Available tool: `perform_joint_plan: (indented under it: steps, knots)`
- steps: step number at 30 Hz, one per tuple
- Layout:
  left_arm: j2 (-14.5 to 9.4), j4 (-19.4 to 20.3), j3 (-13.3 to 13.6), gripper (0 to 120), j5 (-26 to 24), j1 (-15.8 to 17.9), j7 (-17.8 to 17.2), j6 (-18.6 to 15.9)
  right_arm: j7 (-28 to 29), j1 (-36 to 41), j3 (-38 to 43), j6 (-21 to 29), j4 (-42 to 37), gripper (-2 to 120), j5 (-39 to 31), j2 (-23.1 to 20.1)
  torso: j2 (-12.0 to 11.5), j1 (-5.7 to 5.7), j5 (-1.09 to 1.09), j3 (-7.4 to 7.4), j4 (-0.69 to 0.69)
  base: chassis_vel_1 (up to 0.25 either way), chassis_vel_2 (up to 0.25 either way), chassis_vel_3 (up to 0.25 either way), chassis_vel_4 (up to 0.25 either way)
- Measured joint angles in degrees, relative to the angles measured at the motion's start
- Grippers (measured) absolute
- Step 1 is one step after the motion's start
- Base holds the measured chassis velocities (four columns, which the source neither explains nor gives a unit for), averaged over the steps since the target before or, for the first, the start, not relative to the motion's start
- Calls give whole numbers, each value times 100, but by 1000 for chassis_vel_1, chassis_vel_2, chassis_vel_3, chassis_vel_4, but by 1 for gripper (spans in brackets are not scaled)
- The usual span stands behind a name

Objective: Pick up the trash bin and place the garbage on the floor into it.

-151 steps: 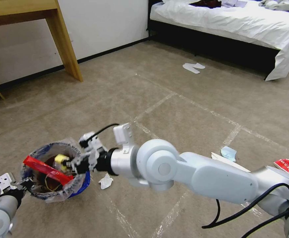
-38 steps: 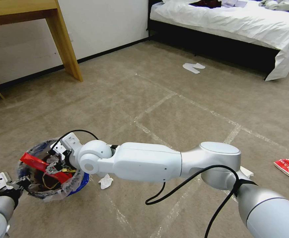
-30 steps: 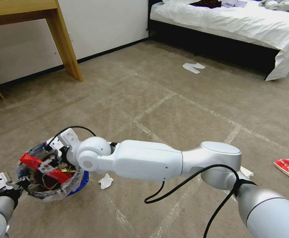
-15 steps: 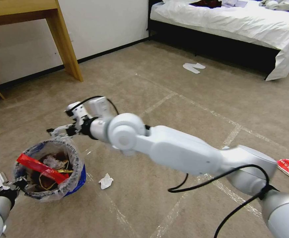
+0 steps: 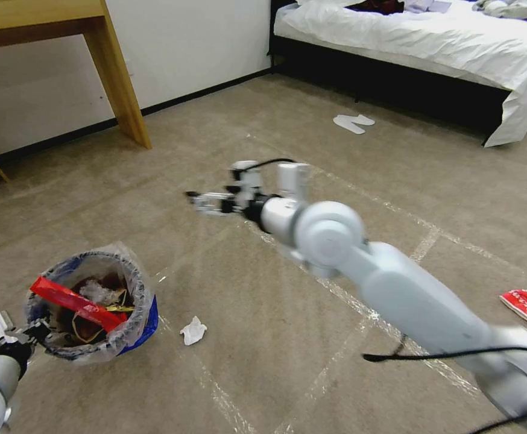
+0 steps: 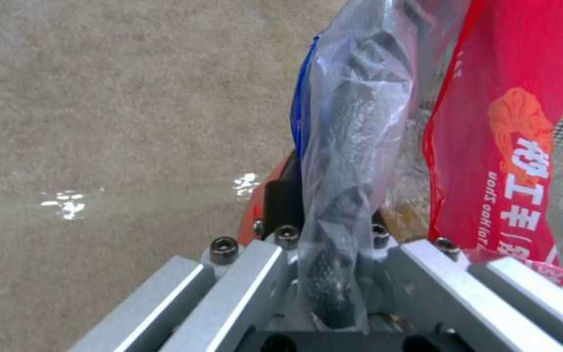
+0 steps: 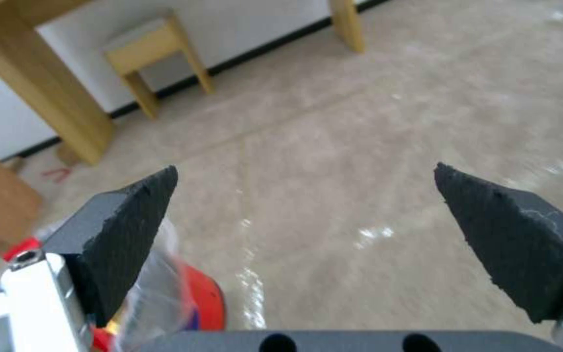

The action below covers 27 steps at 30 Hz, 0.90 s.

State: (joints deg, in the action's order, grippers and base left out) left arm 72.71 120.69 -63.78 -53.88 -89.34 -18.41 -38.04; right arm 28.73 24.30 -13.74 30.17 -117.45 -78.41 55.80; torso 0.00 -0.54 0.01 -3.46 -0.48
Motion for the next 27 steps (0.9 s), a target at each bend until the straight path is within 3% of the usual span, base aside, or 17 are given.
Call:
perform_joint_plan:
  steps: [6, 12, 20, 27]
  knots:
    - [62, -15, 31, 1, 52, -1, 6, -3, 118, 511, 150, 29, -305, 100, 170, -342, 0, 0, 0, 0, 1, 0, 0, 0, 0]
    - [64, -45, 27, 1, 84, 0, 12, -3, 572, 986, 150, 387, -509, 100, 210, -516, 0, 0, -1, 0, 1, 0, 0, 0, 0]
    - [39, -78, 20, 1, 126, -5, 31, -3, 969, 1315, 8, 679, -623, 100, -172, -513, 0, 0, -2, 0, 1, 0, 0, 0, 0]
    - [83, -83, 26, 1, 164, -7, 35, -1, 1295, 1351, -311, 1021, -443, 100, -617, -266, 0, 0, -2, 0, 2, 0, 0, 0, 0]
